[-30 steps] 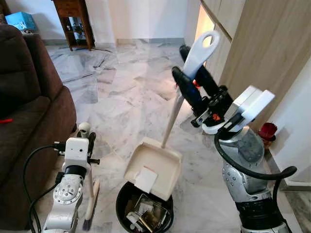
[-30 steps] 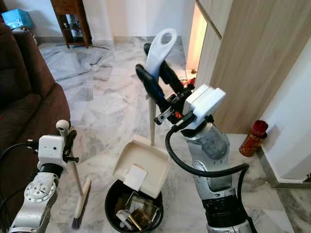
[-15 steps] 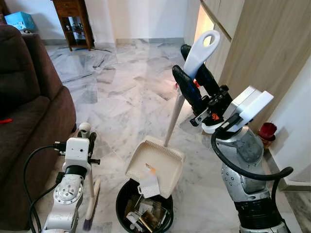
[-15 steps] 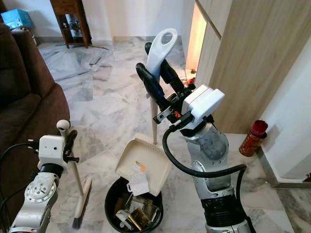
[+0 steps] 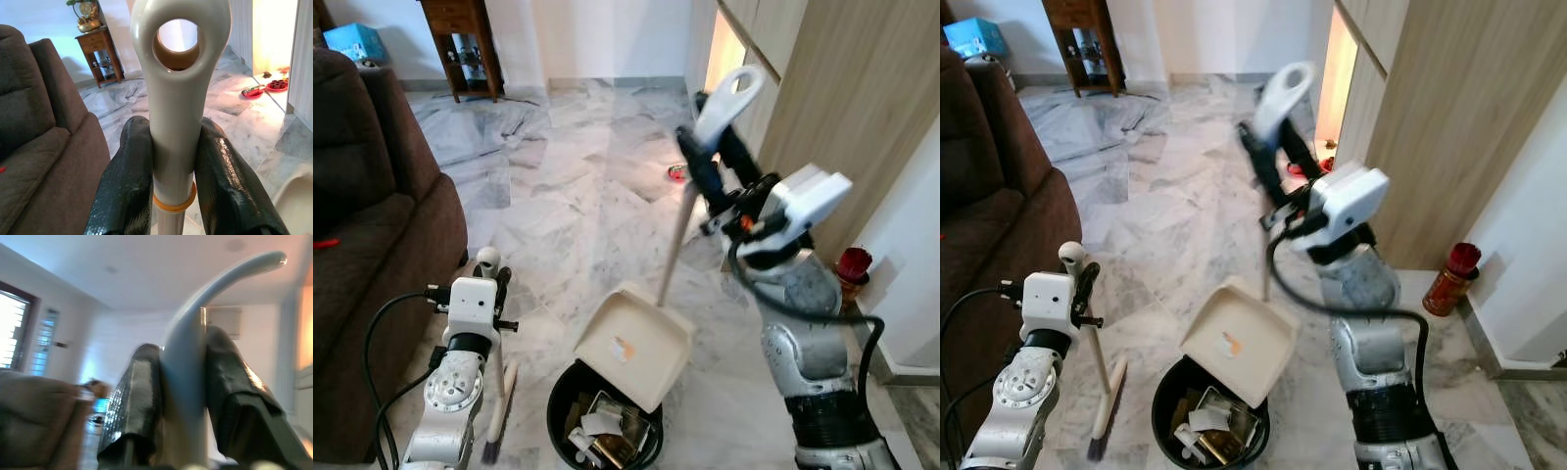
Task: Sweep floor
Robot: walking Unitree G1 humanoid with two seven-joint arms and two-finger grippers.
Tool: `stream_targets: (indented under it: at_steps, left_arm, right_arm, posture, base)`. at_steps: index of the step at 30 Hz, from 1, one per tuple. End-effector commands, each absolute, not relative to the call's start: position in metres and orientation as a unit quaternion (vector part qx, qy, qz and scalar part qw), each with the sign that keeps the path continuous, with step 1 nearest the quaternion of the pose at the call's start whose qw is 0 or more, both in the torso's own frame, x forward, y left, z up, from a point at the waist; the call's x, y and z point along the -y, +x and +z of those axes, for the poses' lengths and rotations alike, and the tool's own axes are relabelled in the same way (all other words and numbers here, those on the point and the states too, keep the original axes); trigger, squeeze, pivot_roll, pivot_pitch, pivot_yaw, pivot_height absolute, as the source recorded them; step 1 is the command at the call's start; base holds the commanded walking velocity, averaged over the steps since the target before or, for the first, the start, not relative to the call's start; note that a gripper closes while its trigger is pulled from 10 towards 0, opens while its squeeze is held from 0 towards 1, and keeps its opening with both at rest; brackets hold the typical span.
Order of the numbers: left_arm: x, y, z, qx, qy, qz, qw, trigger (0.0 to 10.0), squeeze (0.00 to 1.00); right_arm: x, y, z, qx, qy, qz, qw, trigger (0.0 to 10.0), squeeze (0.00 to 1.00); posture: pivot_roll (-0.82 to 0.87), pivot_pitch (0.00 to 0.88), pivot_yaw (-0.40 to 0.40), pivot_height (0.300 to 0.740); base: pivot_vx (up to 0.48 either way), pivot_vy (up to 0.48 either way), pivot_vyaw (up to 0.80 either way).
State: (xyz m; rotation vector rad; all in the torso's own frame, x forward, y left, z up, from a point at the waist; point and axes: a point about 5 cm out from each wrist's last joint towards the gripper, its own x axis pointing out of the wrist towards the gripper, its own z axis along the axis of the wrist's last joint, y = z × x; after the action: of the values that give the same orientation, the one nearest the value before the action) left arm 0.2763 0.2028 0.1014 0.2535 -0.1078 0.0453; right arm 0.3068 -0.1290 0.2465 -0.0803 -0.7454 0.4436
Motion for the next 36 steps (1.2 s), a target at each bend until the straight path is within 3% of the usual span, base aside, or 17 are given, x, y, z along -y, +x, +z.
stream_targets:
  at_steps: [1, 9, 17, 36]
  left_arm:
    - [-0.201, 0.279, 0.111, 0.078, 0.137, 0.016, 0.987, 10.0, 0.0]
    - [-0.2, 0.279, 0.11, 0.078, 0.134, 0.016, 0.988, 10.0, 0.0]
    - [-0.196, 0.279, 0.107, 0.075, 0.128, 0.012, 0.989, 10.0, 0.0]
    - [-0.193, 0.274, 0.102, 0.068, 0.12, 0.006, 0.99, 10.0, 0.0]
  right_arm:
    - [0.14, 0.311, 0.259, 0.389, -0.071, 0.163, 0.904, 10.0, 0.0]
    - [0.169, 0.322, 0.248, 0.366, -0.097, 0.05, 0.924, 10.0, 0.0]
    - [0.205, 0.332, 0.2, 0.268, -0.145, -0.058, 0.951, 10.0, 0.0]
    - [0.24, 0.323, 0.117, 0.125, -0.165, -0.14, 0.968, 10.0, 0.0]
  posture:
    - [0.07, 0.0, 0.046, 0.74]
    - [0.07, 0.0, 0.043, 0.74]
    - [0.06, 0.0, 0.039, 0.74]
    - [0.05, 0.0, 0.034, 0.74]
  base:
    - [0.0, 0.0, 0.0]
    - [0.0, 0.0, 0.0]
    - [0.0, 0.0, 0.0]
    - [0.0, 0.0, 0.0]
